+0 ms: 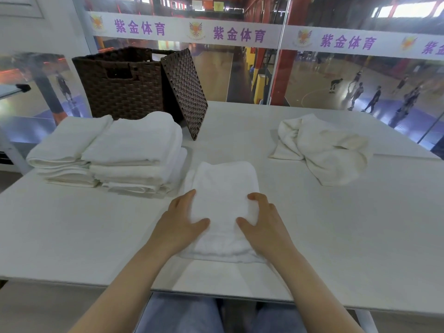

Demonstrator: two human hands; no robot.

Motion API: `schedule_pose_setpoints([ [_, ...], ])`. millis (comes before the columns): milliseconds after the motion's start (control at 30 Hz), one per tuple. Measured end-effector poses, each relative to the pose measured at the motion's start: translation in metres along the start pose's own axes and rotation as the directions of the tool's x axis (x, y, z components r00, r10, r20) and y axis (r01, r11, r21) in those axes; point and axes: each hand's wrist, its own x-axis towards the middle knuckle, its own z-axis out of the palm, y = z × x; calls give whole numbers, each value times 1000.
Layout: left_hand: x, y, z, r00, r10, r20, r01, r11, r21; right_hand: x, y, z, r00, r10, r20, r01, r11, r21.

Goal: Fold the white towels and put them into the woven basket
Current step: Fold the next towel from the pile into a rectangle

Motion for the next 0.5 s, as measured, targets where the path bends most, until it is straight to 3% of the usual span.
schedule_pose_setpoints([
  [100, 1, 8, -1, 999, -4, 47, 3, 1000, 13, -3, -2, 0, 1000, -5, -16, 4, 997, -79],
  [200, 1, 14, -1, 998, 2, 56, 5, 992, -129, -6, -2, 0, 1000, -5, -26, 3, 995, -100],
  [300, -2, 11, 2, 999, 47, -4, -46, 947, -319, -11, -1, 3, 1000, -6, -26, 4, 997, -77],
  [500, 2, 12, 0, 998, 36, 45, -15, 912, -409, -9, 3, -4, 999, 29, -35, -28, 999, 20],
])
